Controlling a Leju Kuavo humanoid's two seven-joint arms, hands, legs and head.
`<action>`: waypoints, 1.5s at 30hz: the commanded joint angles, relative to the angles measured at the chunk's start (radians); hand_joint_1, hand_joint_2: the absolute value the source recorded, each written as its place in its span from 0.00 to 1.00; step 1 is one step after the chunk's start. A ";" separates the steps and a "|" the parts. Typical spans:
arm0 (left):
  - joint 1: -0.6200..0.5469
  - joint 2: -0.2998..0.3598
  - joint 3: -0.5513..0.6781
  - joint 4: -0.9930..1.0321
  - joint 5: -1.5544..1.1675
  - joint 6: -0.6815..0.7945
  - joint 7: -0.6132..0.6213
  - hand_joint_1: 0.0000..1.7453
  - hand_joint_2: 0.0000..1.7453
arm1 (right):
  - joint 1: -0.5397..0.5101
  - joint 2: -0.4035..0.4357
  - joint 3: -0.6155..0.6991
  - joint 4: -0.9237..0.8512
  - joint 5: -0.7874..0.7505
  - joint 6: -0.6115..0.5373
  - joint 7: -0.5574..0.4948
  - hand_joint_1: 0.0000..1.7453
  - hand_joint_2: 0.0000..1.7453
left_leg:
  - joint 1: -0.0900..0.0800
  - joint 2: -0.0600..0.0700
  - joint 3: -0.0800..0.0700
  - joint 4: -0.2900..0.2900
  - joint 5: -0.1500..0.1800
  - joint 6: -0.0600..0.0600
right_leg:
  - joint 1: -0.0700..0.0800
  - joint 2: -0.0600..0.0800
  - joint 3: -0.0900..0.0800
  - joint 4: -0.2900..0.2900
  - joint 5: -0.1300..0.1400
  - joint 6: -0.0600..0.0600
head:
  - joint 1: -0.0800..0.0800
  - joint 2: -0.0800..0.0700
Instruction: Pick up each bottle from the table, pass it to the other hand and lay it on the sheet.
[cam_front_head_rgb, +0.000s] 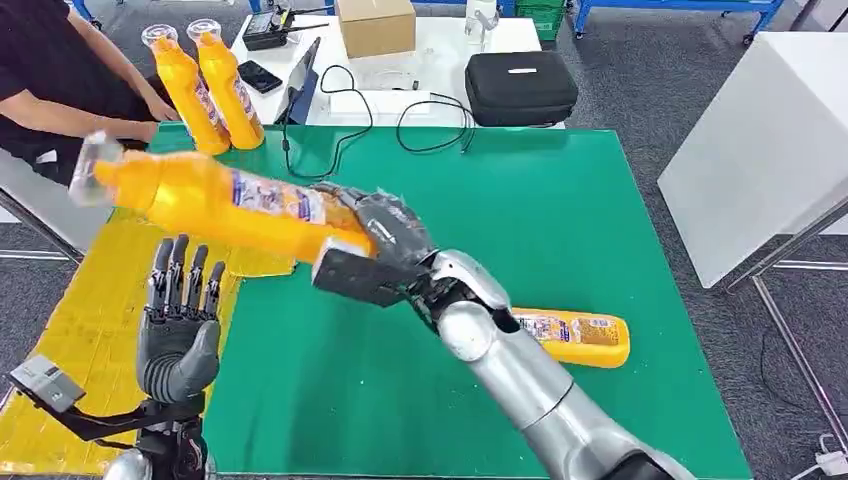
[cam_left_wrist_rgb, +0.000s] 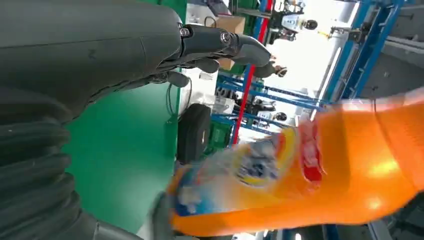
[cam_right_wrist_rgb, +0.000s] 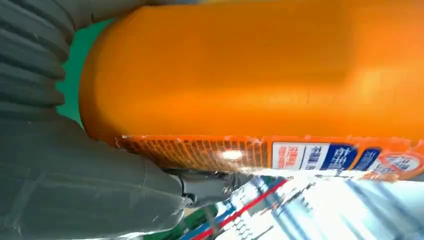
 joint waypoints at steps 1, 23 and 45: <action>-0.079 0.013 0.021 0.101 0.008 -0.017 0.016 0.00 1.00 | -0.001 0.141 0.227 0.282 0.029 -0.043 0.001 1.00 1.00 | 0.000 0.004 0.005 -0.002 -0.001 -0.002 | 0.000 0.003 0.004 -0.001 -0.001 -0.001 | 0.000 0.000; -0.104 0.015 0.020 0.118 0.008 -0.013 0.020 0.00 1.00 | -0.041 0.160 0.238 0.355 -0.009 -0.048 -0.009 1.00 1.00 | 0.001 0.000 0.003 -0.001 0.000 -0.002 | 0.000 -0.001 0.002 -0.001 -0.001 -0.001 | 0.000 0.000; -0.104 0.015 0.018 0.118 0.007 -0.012 0.021 0.00 1.00 | -0.041 0.160 0.237 0.359 -0.009 -0.049 -0.010 1.00 1.00 | 0.001 0.000 0.003 0.000 -0.001 -0.002 | 0.001 -0.001 0.003 -0.001 -0.001 -0.001 | 0.000 0.000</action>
